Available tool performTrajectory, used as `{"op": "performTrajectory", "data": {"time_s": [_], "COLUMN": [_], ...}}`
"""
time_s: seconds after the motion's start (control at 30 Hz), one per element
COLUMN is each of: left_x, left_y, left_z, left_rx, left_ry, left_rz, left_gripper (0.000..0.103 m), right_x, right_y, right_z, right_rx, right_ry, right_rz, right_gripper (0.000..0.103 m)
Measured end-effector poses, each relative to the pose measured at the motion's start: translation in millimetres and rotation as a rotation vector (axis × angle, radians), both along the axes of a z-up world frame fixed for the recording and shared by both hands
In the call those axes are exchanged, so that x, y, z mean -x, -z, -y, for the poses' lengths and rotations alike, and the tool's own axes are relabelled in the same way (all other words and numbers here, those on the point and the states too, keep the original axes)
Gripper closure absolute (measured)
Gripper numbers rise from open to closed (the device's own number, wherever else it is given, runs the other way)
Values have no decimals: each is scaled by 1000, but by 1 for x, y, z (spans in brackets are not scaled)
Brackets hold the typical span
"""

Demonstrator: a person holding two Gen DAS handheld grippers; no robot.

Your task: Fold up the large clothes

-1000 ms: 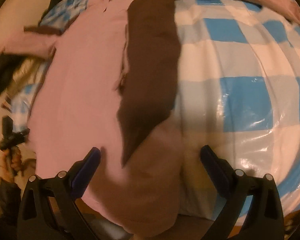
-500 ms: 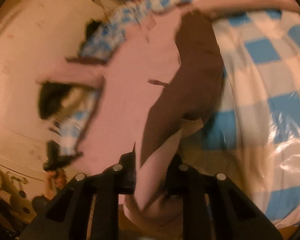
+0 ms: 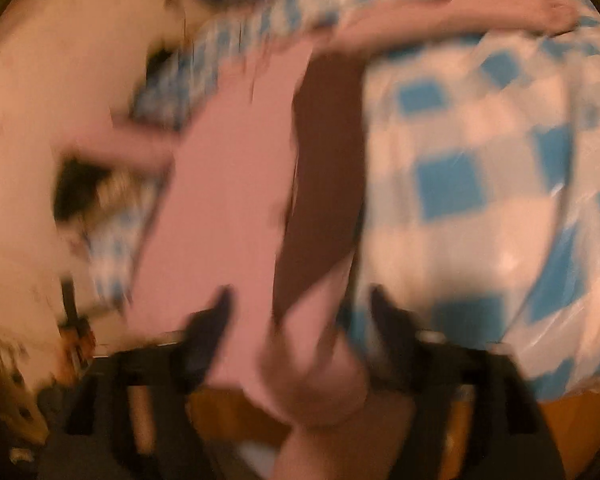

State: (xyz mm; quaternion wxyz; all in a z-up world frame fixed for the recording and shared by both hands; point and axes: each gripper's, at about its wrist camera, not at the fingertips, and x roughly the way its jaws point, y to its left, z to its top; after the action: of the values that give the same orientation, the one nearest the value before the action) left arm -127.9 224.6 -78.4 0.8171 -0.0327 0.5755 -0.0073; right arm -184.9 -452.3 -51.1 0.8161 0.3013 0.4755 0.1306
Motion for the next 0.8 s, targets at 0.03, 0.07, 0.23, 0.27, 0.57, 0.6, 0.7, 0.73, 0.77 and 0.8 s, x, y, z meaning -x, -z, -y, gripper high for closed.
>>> {"op": "performTrajectory", "data": {"time_s": [0.03, 0.07, 0.23, 0.27, 0.57, 0.6, 0.7, 0.73, 0.77, 0.8], "left_x": [-3, -8, -47, -58, -150, -160, -185, -191, -193, -198], "left_y": [-10, -22, -54, -57, -44, -41, -28, -22, -15, -8], "left_z": [4, 15, 109, 138, 299, 310, 331, 333, 332, 332], "left_rx": [-23, -44, -16, -3, 131, 151, 180, 187, 192, 201], "left_ry": [-7, -8, 96, 132, 223, 216, 165, 135, 112, 86], "left_rz": [41, 93, 299, 336, 449, 455, 479, 482, 477, 463], "left_gripper": [27, 23, 20, 20, 17, 17, 17, 16, 15, 15], "right_x": [-2, -8, -42, -51, -102, -108, -128, -135, -142, -153], "right_y": [-4, -7, 4, 9, 29, 31, 43, 46, 50, 53], "right_z": [13, 29, 111, 130, 277, 282, 314, 324, 330, 335], "right_rx": [-13, -42, -288, -337, -356, -348, -333, -325, -317, -300], "right_ry": [42, 92, 386, 451, 707, 723, 776, 781, 778, 773], "right_rz": [30, 56, 172, 191, 220, 216, 193, 190, 187, 175], "right_gripper": [23, 23, 21, 21, 21, 21, 21, 21, 21, 21]}}
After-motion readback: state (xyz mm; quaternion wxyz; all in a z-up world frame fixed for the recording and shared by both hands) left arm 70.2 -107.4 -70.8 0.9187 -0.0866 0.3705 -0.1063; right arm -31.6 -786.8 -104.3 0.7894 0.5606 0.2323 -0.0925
